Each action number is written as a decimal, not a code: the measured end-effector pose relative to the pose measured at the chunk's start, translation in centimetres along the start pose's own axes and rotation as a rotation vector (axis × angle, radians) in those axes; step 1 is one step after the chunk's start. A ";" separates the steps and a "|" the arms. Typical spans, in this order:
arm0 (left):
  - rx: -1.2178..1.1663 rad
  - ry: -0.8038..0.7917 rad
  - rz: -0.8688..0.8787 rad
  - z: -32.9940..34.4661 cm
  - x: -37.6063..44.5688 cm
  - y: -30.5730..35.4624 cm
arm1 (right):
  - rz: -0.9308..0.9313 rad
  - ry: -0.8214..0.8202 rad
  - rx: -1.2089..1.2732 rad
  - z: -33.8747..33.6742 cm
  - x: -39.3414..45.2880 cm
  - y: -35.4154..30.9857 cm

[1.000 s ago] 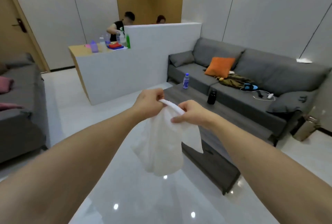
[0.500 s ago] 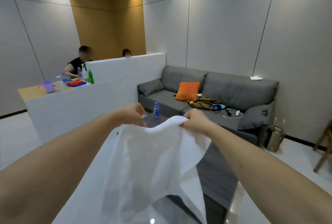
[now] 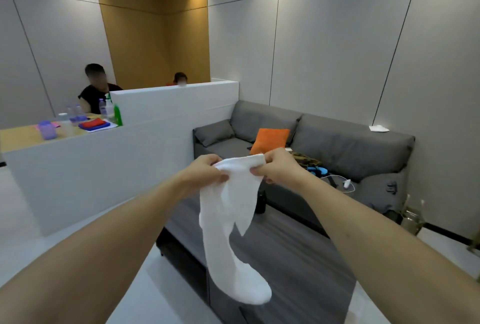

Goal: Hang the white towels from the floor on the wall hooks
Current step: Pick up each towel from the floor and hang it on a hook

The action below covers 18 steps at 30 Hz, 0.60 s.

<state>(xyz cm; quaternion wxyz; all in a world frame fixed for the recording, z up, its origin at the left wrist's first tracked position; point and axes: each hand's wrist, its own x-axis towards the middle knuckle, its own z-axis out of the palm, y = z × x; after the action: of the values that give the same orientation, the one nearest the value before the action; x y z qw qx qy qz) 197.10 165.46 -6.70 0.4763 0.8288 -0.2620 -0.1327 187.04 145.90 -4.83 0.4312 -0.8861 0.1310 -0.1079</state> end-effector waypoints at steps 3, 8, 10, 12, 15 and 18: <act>-0.012 -0.082 0.014 2.9 2.1 1.5 | -0.072 0.032 0.256 0.1 2.7 -0.3; -0.113 0.251 0.017 6.9 6.1 4.3 | -0.172 -0.058 0.153 -1.4 7.0 1.9; -0.123 0.322 0.025 7.7 7.0 5.1 | -0.210 -0.084 0.138 -2.7 8.6 3.2; -0.102 0.388 0.018 8.7 7.6 6.0 | -0.256 -0.091 0.199 -3.9 9.7 4.2; -0.142 0.507 -0.018 9.8 8.6 7.5 | -0.306 -0.125 0.353 -5.6 11.1 5.1; -0.191 0.517 -0.042 9.9 8.8 8.5 | -0.359 -0.259 0.414 -6.7 12.2 5.8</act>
<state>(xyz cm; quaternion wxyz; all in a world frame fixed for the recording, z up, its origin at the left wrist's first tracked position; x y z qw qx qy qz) 197.10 149.89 -4.17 0.6003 0.7918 -0.1008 0.0494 195.67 133.54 -4.39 0.5898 -0.7948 -0.1088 -0.0929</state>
